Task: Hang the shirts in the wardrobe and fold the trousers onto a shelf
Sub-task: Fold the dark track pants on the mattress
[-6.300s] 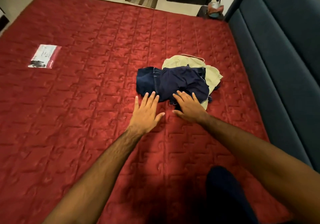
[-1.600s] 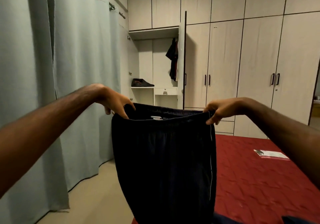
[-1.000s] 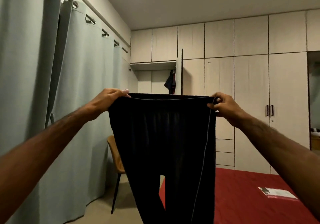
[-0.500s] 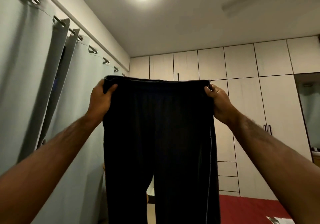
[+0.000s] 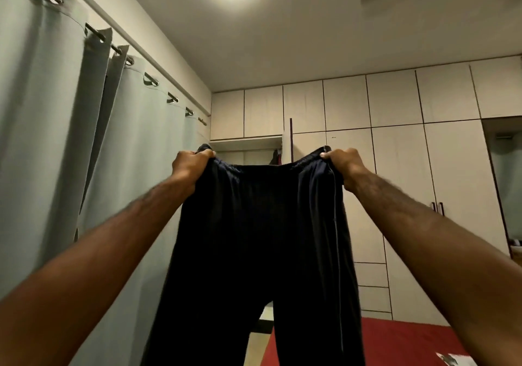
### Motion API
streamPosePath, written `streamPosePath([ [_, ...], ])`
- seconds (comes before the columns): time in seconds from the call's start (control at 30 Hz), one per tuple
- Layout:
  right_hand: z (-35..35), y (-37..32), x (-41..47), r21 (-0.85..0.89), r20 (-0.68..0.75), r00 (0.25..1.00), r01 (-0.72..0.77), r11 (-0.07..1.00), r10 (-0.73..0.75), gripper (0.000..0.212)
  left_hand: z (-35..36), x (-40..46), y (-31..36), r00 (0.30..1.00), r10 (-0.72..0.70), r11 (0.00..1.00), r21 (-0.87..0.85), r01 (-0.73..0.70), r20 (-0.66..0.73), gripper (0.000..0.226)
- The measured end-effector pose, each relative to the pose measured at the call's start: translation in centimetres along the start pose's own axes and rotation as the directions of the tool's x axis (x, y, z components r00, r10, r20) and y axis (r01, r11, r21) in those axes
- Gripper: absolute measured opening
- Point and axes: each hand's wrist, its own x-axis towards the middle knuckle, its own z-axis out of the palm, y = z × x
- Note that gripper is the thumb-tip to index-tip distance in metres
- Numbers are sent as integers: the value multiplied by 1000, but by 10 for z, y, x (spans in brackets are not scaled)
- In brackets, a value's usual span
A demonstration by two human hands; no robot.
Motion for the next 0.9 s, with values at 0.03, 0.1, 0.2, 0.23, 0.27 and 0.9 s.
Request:
streamPosePath([
  [0.03,5,-2,-4,-20,10,1000,11,1000,-11,15,8,-2,1,1000,6,1000,-2,-6,2,25],
  [0.1,18,-7,-14,-12,71,997,42,999,-41,14,26,-7,7,998,58,998,-19,-57,27,24],
  [0.2,43,-20,-28,-12,242,964,117,993,-110,11,54,-20,22,977,179,984,-24,-177,112,30],
  [0.23,53,-24,-33,-30,296,946,148,989,-132,12,64,-25,27,967,216,976,1,-218,136,34],
  [0.27,61,-28,-38,-39,324,934,175,984,-153,14,73,-30,32,956,254,965,34,-261,144,35],
  [0.9,-1,-37,-30,309,466,789,279,909,-400,39,31,-34,38,493,367,896,-158,-415,789,42],
])
